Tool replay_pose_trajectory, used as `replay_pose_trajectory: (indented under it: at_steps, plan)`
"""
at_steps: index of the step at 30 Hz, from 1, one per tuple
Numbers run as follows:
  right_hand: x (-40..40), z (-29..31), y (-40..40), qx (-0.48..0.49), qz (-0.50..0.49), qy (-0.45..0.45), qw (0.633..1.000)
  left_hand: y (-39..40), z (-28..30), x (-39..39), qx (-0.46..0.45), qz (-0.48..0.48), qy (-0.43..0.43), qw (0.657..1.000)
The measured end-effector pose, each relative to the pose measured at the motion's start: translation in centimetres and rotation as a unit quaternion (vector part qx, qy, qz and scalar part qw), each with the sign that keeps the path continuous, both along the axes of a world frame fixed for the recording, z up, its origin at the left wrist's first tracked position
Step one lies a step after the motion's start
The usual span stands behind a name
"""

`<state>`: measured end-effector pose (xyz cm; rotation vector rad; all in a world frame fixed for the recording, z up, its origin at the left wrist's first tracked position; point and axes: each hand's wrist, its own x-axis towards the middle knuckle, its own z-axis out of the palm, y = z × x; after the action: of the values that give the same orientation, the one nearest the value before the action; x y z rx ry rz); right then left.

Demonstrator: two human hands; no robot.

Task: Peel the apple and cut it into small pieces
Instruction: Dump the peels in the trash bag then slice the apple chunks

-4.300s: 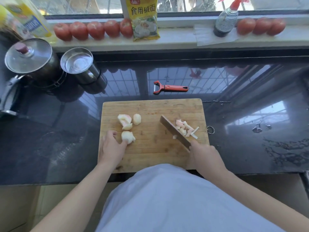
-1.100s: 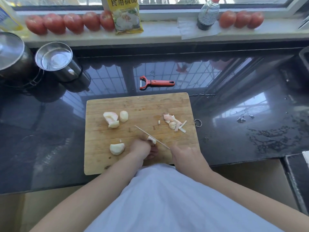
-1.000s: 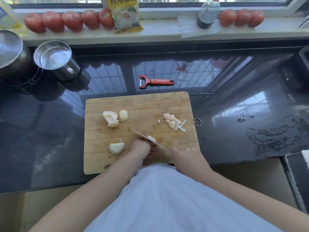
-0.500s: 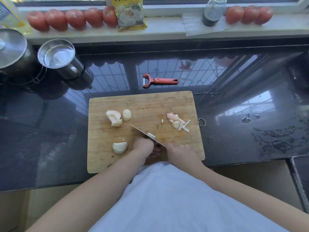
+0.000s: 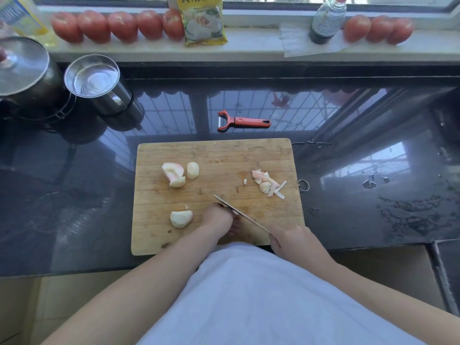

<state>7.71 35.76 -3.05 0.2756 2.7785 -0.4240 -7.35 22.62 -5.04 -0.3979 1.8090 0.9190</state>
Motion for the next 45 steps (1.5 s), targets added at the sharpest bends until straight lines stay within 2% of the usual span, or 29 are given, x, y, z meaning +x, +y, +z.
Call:
replay_pose_trajectory:
  at_steps: [4, 6, 9, 16, 18, 21, 23, 25, 28, 32, 38, 42, 45]
  plan:
    - [0.6, -0.3, 0.3, 0.014, -0.001, -0.026, 1.0, 0.0, -0.3, -0.1, 0.016, 0.012, -0.004, 1.0]
    - [-0.6, -0.6, -0.4, 0.032, 0.012, -0.041, 0.999, 0.1, -0.1, -0.3, 0.015, 0.013, -0.011, 1.0]
    - [-3.1, -1.3, -1.8, 0.027, -0.019, -0.053, 0.998, -0.1, 0.0, -0.2, 0.019, 0.009, -0.013, 1.0]
    - [-1.9, -1.5, -0.3, -0.08, -0.116, 0.037, 0.989, -1.3, 0.1, -0.1, 0.043, -0.007, -0.013, 0.999]
    - [-0.9, -1.2, -0.2, -0.081, -0.101, 0.067, 0.989, -2.6, 0.0, 0.0, 0.06, -0.019, -0.005, 0.998]
    - [-0.7, -1.3, -0.5, -0.077, -0.029, 0.074, 0.994, -6.0, -0.2, -0.3, 0.033, -0.023, 0.077, 0.996]
    - [-1.2, -1.5, -0.6, -0.063, 0.017, 0.048, 0.997, -9.0, 0.0, -0.8, -0.031, -0.017, 0.175, 0.984]
    - [-1.6, -1.7, -0.6, -0.037, 0.037, 0.035, 0.998, -11.9, -0.2, -1.4, -0.082, 0.007, 0.235, 0.968]
    - [-2.4, -1.2, 0.6, 0.0, -0.029, -0.013, 1.0, -13.8, -0.8, -2.2, -0.099, -0.001, 0.224, 0.97]
    - [-3.3, -0.1, 3.3, 0.012, -0.136, 0.039, 0.99, -12.1, -1.8, -2.5, -0.097, -0.064, 0.244, 0.963]
    - [-2.9, 0.4, 4.3, -0.146, -0.273, 0.057, 0.949, -7.2, -1.9, -1.7, -0.036, -0.159, 0.302, 0.939]
    - [-2.5, -0.1, 3.7, -0.142, -0.297, 0.077, 0.941, -6.3, -2.1, -1.8, -0.009, -0.165, 0.306, 0.938]
    - [-2.1, 0.2, 3.6, -0.085, -0.26, 0.113, 0.955, -7.2, -2.1, -1.7, -0.01, -0.142, 0.299, 0.944]
